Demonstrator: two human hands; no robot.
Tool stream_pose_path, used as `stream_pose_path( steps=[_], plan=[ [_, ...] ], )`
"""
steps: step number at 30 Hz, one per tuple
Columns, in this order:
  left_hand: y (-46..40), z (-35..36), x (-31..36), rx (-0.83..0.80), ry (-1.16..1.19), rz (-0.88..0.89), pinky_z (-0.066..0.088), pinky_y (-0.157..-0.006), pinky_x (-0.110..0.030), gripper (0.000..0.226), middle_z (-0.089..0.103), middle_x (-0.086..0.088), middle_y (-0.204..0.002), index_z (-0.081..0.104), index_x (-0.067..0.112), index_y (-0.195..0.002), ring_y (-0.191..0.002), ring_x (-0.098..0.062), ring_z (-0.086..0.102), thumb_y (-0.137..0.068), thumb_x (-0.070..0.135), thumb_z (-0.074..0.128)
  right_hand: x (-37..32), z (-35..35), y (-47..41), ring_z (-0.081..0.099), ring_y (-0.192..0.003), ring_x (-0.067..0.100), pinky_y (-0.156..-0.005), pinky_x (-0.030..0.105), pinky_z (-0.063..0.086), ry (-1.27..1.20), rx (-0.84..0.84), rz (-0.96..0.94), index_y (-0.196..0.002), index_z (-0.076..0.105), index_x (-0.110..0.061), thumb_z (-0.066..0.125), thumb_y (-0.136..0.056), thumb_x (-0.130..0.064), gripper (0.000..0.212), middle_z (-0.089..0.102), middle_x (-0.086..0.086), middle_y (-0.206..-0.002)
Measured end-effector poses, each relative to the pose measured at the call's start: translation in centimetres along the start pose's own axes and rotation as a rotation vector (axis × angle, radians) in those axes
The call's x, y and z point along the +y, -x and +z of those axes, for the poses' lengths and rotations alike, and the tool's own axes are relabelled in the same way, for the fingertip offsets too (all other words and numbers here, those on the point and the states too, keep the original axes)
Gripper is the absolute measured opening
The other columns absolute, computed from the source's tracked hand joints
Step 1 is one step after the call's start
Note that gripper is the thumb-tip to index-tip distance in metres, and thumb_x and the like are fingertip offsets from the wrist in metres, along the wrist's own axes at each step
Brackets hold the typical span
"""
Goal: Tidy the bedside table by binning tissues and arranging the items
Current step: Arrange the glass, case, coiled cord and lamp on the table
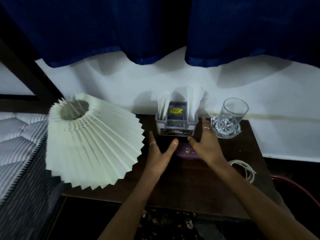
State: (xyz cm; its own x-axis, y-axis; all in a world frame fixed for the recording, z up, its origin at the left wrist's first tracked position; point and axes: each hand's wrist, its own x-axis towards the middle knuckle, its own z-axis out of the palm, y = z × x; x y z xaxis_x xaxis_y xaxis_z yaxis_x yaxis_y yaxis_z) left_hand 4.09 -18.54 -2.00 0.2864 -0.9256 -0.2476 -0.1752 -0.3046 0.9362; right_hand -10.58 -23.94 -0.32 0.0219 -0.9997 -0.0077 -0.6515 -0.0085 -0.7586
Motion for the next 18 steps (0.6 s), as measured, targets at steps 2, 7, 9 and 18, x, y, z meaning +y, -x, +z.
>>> stream_pose_path(
  steps=[2,7,9,18],
  plan=[
    [2.9,-2.0,-1.3,-0.07,-0.123,0.027,0.012,-0.112,-0.019,0.085,0.012,0.004,-0.158,0.014,0.02,-0.15,-0.143,-0.006,0.012,-0.084,0.047,0.06,-1.3,0.1,2.4,0.019,-0.145,0.024,-0.115,0.023,0.012,-0.006,0.079,-0.068,-0.148,0.02,-0.012,0.065,-0.081,-0.009,0.08,0.022,0.013,-0.155],
    [10.9,-10.7,-5.3,-0.182,-0.365,0.098,0.036,-0.103,-0.017,0.029,0.055,0.017,-0.126,0.061,0.034,-0.111,-0.118,0.011,0.046,-0.083,0.04,0.065,-4.7,2.5,10.1,0.032,-0.138,0.019,-0.114,0.022,0.022,-0.123,0.082,-0.328,-0.144,0.026,-0.02,0.059,-0.083,-0.003,0.071,0.023,0.003,-0.151],
    [13.4,-13.9,-6.4,-0.057,-0.382,0.04,0.046,-0.096,-0.022,0.017,0.066,0.017,-0.105,0.065,0.036,-0.097,-0.102,0.006,0.059,-0.082,0.031,0.069,-5.3,4.5,12.6,0.043,-0.129,0.018,-0.11,0.039,0.036,-0.156,-0.002,-0.324,-0.139,0.032,-0.022,0.06,-0.084,-0.005,0.064,0.03,-0.003,-0.144],
    [11.3,-19.3,-8.3,0.296,-0.46,0.13,0.031,-0.11,-0.028,0.077,0.043,-0.005,-0.143,0.033,0.018,-0.143,-0.133,-0.018,0.039,-0.078,0.022,0.075,-7.7,11.2,15.7,0.035,-0.137,0.02,-0.114,0.038,0.031,0.029,-0.383,-0.258,-0.137,0.044,-0.029,0.058,-0.09,-0.013,0.052,0.026,-0.001,-0.153]
  ],
)
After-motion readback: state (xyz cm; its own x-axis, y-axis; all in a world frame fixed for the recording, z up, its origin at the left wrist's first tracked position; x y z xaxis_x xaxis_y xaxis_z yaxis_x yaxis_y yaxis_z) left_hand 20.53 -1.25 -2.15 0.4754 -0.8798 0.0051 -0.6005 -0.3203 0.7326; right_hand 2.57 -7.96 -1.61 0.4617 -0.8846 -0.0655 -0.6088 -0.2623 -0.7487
